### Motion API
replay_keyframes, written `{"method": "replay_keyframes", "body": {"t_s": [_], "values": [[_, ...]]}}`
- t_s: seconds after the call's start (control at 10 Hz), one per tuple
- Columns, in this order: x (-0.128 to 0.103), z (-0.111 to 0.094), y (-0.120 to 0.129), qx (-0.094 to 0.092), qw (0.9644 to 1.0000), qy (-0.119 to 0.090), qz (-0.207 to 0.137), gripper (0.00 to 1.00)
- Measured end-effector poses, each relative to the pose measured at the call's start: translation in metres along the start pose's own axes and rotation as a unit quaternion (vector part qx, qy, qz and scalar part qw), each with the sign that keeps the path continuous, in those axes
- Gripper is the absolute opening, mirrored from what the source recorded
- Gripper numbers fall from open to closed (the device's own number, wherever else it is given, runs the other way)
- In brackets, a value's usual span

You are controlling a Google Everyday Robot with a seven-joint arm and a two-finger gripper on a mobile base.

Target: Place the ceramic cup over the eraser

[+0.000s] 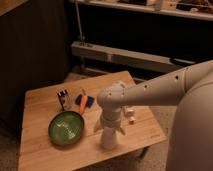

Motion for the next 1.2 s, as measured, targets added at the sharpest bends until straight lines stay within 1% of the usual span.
{"method": "replay_keyframes", "body": {"t_s": [0.2,0.3,0.5,0.6,0.9,1.0,1.2], "values": [[-0.001,0.002,0.002,0.002,1.0,-0.002,-0.005,0.79],[-0.002,0.004,0.004,0.001,1.0,-0.004,-0.006,0.75],[-0.006,0.008,0.007,0.005,0.9999,-0.008,-0.008,0.51],[-0.006,0.01,0.007,0.007,0.9999,-0.008,-0.009,0.44],[-0.006,0.018,0.008,0.013,0.9999,-0.006,-0.008,0.13],[-0.006,0.019,0.009,0.014,0.9998,-0.005,-0.008,0.07],[-0.006,0.019,0.008,0.014,0.9999,-0.005,-0.007,0.06]]}}
